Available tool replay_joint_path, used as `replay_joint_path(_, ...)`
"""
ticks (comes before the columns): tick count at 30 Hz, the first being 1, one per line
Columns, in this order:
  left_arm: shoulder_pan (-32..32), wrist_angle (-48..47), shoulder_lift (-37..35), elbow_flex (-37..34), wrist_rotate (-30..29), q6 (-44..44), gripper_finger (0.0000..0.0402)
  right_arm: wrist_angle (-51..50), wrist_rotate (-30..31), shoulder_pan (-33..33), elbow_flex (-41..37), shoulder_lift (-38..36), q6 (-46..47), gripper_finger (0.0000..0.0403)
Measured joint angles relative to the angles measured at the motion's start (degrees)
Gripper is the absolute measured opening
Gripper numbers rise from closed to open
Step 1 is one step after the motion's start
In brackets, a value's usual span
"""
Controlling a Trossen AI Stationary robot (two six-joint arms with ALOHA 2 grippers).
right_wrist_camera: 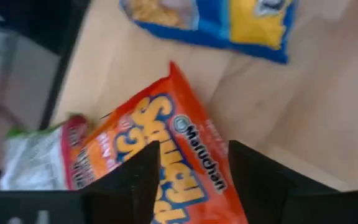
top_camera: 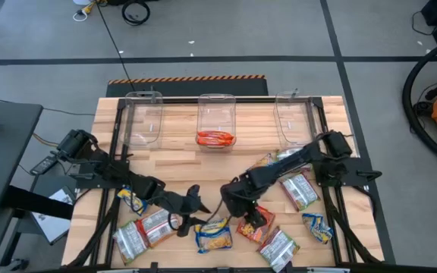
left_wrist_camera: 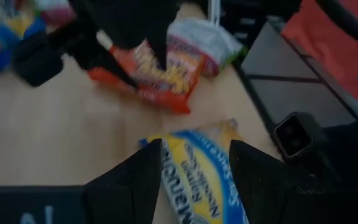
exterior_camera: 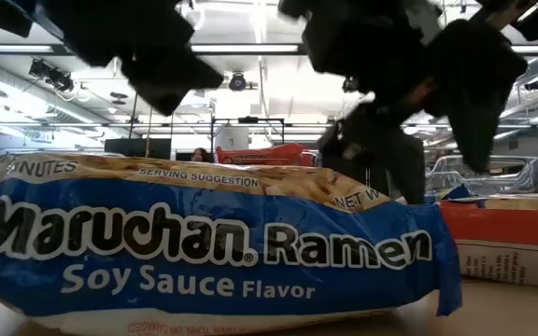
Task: Sort Maruchan noodles
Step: Put the orange noodle pack into the middle transparent bin
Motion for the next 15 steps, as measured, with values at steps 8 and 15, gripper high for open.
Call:
replay_joint_path(8,2.0,-1.1,0.0,0.0,-0.1,-0.1,0.0192,-2.4,-4.1,-1.6,0.2,4.3,-9.0,0.0211)
replay_joint_path(15,3.9,-2.3,-0.1,0.0,0.0,0.3,0.0192,-4.9,-1.4,-1.3,0.2,3.4,-13.8,0.0164)
